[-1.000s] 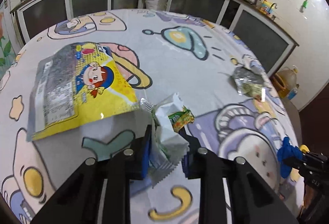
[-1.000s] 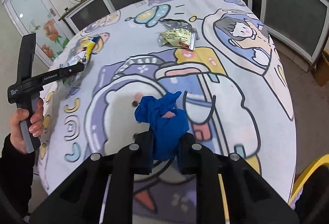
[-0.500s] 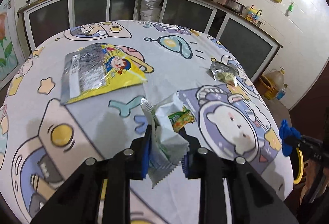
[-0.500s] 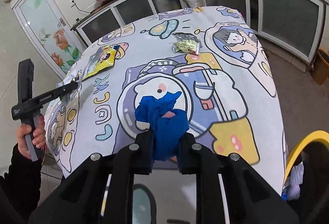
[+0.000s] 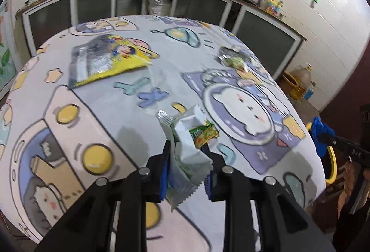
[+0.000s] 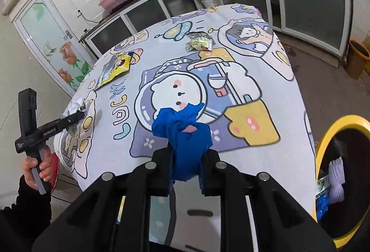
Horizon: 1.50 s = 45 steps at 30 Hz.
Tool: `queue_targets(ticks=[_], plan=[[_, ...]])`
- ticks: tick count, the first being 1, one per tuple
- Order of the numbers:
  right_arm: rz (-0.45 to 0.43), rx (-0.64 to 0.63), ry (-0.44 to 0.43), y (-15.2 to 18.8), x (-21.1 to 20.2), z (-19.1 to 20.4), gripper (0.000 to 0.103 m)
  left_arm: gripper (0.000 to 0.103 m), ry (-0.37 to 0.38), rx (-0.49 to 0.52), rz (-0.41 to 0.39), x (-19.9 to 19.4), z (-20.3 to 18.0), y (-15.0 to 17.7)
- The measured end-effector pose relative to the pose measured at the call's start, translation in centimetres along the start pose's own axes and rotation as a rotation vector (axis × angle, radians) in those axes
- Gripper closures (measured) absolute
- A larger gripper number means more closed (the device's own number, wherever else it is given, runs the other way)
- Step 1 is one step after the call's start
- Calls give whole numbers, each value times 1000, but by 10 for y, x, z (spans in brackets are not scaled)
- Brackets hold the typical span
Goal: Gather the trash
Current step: 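Carry the glove over the bin with the right tool while the left tool carries the wrapper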
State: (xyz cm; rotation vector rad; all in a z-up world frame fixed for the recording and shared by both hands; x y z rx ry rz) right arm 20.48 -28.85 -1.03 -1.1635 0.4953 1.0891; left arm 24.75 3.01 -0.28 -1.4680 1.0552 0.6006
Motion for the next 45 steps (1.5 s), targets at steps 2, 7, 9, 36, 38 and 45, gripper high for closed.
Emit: queue_targets(ticks=[2,7,9,36,38,45], plan=[[-8,16,1,5,-6,-6,86,80,13,32,12,4,-14,3],[-31,60,16,18,-23,-26,86,80,50,105,32,14,-56,6],[-48,87,27,23,-34,-39,86,80,70,141,37,18,-77,4],[-218,432,265,107,-135,-200,86,80,319,552,85,57,-337,4],[-220,439,281,111,-136,-207,86,80,324,571,92,62,-350,4],[-214,476,302,123,-135,-229,86,80,326,636,119,87,-400,7]])
Point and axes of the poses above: each gripper's, at about its wrist camera, not at the fingertips, and x roughly the way its jaws point, z to its left, y to its underside, the point moved 4 cm from there along x, roughly the way its jaws point, and after that the axes turned 9 degrees about z, right-handed, at the moved point
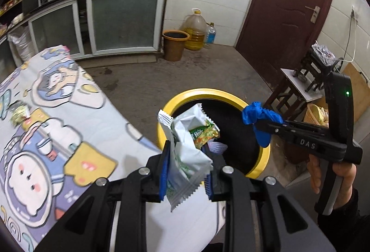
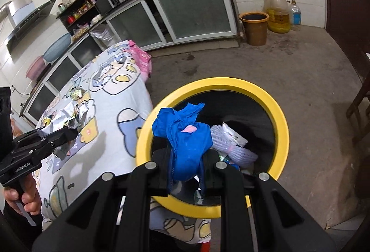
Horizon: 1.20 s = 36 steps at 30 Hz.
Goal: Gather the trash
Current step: 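Carry the glove over the bin with the right tool while the left tool carries the wrapper, then open both tools to drop the glove and wrapper into the bin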
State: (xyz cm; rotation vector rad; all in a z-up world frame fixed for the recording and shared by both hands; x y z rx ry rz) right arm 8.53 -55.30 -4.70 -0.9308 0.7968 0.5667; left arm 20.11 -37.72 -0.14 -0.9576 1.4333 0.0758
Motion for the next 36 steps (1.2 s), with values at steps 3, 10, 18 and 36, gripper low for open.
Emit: queue_targets(ticks=[3,10,18,36], plan=[[12,19,-1,1,6,-10,86,80,10,10,14,14,-9,-8],[37,55,7,4,18,-27,86,80,28,32,42,41,-26,-20],[66,81,14,7,31,-40,86,80,28,19,75,71,-33,-27],[102,137,13,8,38,-54,49,12,67,-31,39,80,-33,-30]])
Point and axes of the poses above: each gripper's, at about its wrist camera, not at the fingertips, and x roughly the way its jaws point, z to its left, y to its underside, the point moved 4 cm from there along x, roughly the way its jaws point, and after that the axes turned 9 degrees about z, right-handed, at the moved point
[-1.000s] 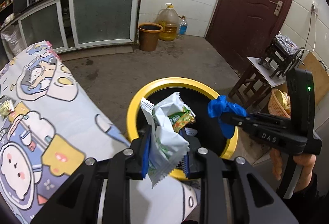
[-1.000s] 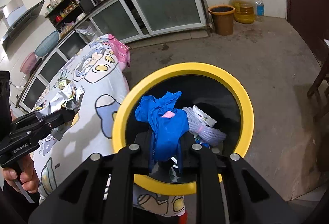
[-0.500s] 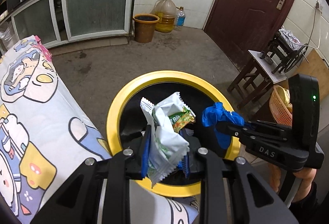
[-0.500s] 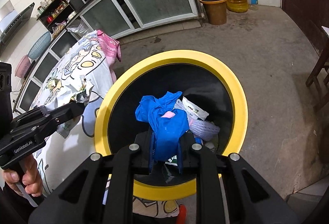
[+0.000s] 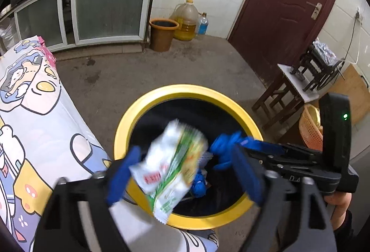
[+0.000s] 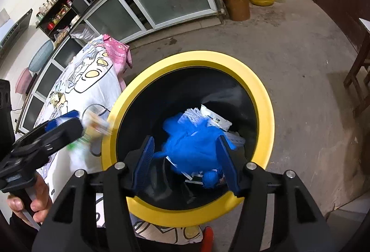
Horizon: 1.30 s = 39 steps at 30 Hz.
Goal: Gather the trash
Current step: 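Open both tools to drop the glove and wrapper into the bin, then move the right tool to the silver foil wrapper while the left tool reaches the yellow candy bag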
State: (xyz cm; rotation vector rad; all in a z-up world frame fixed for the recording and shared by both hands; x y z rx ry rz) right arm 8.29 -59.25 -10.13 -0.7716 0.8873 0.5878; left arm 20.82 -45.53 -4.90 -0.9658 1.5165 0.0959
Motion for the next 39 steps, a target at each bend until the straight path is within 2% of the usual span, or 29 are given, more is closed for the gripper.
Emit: queue_targets(ticks=[1,5,11,16,22,25,31,39], plan=[[-2,2,7,1,-1,-1,49,8,9,-13,-4,-2,2,0],[-5,9,23,5,-3,-4,49,8,50,-71,-6,-7,12,2],[-26,31,11,10,-13,-7,48,8,38,-118,-35,-25,33,8],[-29,18,0,10,-17,2,47,8,6,-155,-80,-53,64,17],[-34,-47,-21,6,-16,39,46,8,-89,-220,-152,-105,124,37],[-35,-94,-40,4,-13,67,42,8,-144,-270,-181,-137,164,59],[-21,-211,-61,1,-2,128,42,8,-352,-349,-215,-201,246,119],[2,-365,-103,0,22,216,41,8,-504,-571,-240,-280,353,210]])
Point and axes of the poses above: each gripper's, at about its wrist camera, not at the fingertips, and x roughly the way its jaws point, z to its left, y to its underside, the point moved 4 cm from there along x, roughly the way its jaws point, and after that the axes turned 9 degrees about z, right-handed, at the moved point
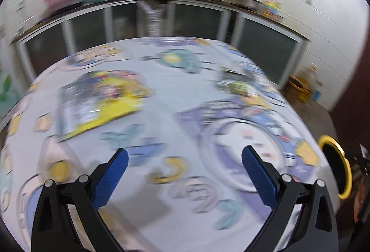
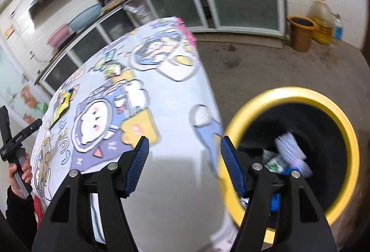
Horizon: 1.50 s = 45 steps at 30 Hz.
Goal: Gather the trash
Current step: 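Move the right tool to the silver foil wrapper while the left tool reaches the yellow candy bag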
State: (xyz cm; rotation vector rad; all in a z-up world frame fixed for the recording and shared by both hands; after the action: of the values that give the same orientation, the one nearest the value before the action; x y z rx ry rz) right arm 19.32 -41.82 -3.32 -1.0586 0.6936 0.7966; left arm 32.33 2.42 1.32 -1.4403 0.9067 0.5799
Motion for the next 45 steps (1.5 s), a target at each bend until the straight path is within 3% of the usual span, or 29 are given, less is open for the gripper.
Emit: queue_targets(ticks=[6,14,21,32,40,45], plan=[[2,-151,-49,-29,26,66,37,8,-80,-142,-11,-10,98,2],[-5,-355,-33,-75,71,150,37,8,-58,-244,5,0,159,4],[-21,-483,42,-116,125,192,36,8,-53,-268,43,19,177,-1],[13,-482,2,-151,173,210,30,8,24,-249,160,67,185,-17],[54,-481,38,-177,205,207,13,8,72,-243,232,100,190,-39],[122,-475,50,-192,239,202,9,8,105,-233,268,120,192,-56]])
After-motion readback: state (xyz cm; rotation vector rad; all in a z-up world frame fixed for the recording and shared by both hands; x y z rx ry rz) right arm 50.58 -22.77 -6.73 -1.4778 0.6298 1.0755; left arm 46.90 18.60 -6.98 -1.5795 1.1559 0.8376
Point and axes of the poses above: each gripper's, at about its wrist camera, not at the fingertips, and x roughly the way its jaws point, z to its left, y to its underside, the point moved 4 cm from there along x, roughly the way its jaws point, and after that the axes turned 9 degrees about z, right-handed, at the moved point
